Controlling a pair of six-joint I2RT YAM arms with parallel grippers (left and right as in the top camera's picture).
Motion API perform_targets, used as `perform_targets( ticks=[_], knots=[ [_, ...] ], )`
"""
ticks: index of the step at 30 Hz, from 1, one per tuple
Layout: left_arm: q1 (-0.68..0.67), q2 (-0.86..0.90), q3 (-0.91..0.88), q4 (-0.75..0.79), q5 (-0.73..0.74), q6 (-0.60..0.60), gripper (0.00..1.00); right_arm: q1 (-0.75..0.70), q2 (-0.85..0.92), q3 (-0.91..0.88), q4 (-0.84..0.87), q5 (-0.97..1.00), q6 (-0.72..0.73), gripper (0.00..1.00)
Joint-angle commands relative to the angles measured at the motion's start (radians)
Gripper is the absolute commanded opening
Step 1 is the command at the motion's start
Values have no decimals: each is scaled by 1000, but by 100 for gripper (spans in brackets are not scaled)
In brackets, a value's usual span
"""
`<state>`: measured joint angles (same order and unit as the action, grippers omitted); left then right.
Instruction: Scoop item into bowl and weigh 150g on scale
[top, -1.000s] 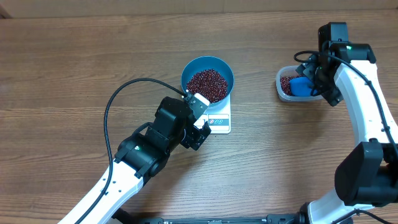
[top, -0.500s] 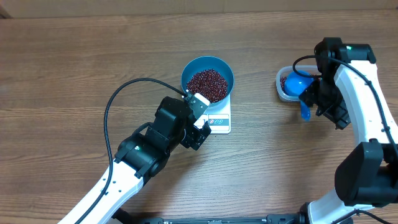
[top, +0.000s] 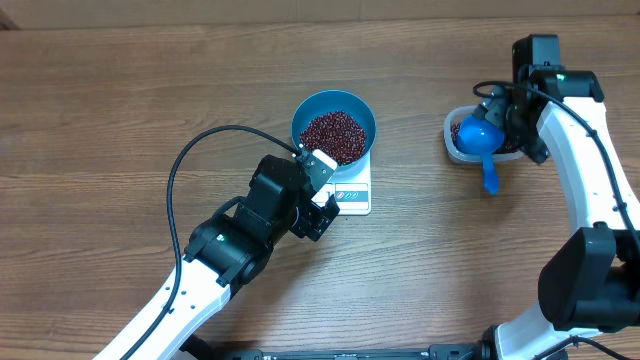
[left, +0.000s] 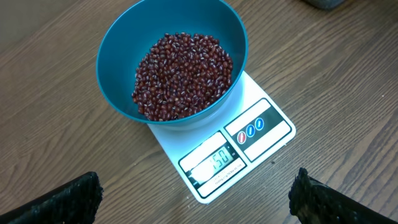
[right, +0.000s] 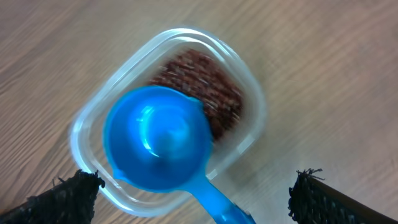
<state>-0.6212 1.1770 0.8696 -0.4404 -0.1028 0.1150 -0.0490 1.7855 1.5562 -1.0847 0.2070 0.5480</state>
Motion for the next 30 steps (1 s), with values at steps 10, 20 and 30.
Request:
perform_targets(
  ticks=[10, 20, 30],
  knots=[
    [-1, 7, -5, 3, -12, 20, 100, 2, -3, 24, -119, -228, -624, 100],
    [-1, 7, -5, 3, -12, 19, 100, 2, -61, 317, -420, -224, -582, 100],
    [-1, 7, -5, 3, -12, 19, 99, 2, -66, 440, -514, -225, -582, 100]
  ],
)
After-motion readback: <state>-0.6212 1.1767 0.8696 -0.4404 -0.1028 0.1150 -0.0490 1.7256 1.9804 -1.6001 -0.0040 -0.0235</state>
